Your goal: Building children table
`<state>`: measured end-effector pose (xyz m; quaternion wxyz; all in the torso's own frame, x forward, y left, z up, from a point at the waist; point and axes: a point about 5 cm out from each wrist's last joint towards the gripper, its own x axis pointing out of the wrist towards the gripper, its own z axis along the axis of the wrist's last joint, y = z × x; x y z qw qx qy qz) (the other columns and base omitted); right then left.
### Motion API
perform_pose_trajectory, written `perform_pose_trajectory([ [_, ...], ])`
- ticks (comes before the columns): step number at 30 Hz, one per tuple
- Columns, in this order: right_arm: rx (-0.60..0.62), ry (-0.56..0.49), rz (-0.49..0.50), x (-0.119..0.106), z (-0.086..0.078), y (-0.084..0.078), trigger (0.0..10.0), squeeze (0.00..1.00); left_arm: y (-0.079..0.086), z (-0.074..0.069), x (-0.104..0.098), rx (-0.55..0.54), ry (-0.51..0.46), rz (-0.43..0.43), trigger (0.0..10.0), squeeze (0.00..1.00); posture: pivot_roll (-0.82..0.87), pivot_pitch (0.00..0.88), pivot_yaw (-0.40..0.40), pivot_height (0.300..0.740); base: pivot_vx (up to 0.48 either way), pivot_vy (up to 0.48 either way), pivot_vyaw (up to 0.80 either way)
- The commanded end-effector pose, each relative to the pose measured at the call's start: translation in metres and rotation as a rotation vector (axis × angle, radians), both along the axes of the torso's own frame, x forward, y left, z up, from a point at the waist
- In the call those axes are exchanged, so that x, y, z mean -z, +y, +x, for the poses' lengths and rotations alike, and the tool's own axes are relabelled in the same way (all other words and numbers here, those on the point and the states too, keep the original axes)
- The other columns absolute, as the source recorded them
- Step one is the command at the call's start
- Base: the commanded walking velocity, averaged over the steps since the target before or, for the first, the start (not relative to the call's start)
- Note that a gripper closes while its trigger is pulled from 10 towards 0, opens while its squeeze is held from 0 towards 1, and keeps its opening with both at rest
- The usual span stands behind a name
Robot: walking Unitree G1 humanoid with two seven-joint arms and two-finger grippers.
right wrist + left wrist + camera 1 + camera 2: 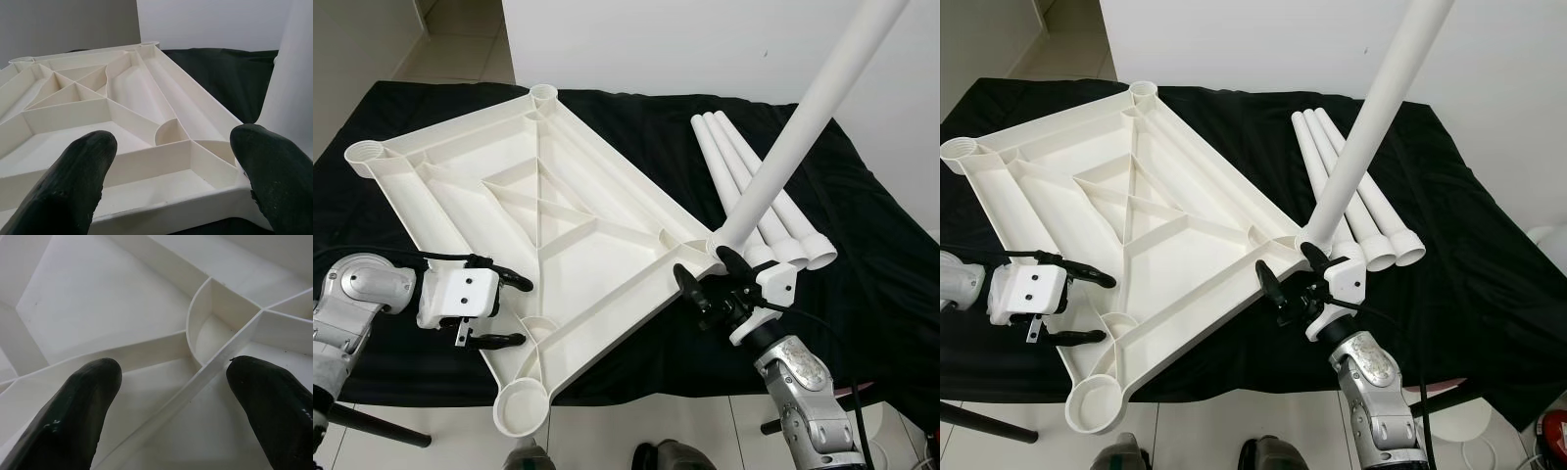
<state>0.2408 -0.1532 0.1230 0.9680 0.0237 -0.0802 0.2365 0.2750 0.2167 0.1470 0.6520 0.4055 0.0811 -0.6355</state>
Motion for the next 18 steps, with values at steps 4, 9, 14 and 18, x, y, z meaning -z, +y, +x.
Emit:
perform_pose_trajectory([
  [4,-0.008,0.017,-0.019,0.0040,0.0002,-0.0007,10.0,0.00,0.0014,0.0026,0.0155,-0.039,0.050,0.023,10.0,0.00,0.11,0.020,-0.052,0.740,0.000,0.000,0.00],
  [9,-0.007,0.017,-0.025,0.0042,-0.0002,-0.0010,10.0,0.00,-0.0009,0.0036,0.0185,-0.035,0.073,0.016,3.5,0.00,0.10,0.020,-0.051,0.740,0.000,0.000,0.00],
  [14,-0.008,0.018,-0.030,0.0045,-0.0012,-0.0011,10.0,0.00,-0.0046,-0.0003,0.0213,0.000,0.115,0.004,0.0,0.00,0.10,0.020,-0.050,0.740,0.000,0.000,0.00],
  [18,-0.006,0.018,-0.031,0.0045,-0.0011,-0.0017,10.0,0.00,-0.0061,-0.0026,0.0225,0.016,0.133,-0.001,0.0,0.00,0.10,0.023,-0.048,0.740,0.000,0.000,0.00],
])
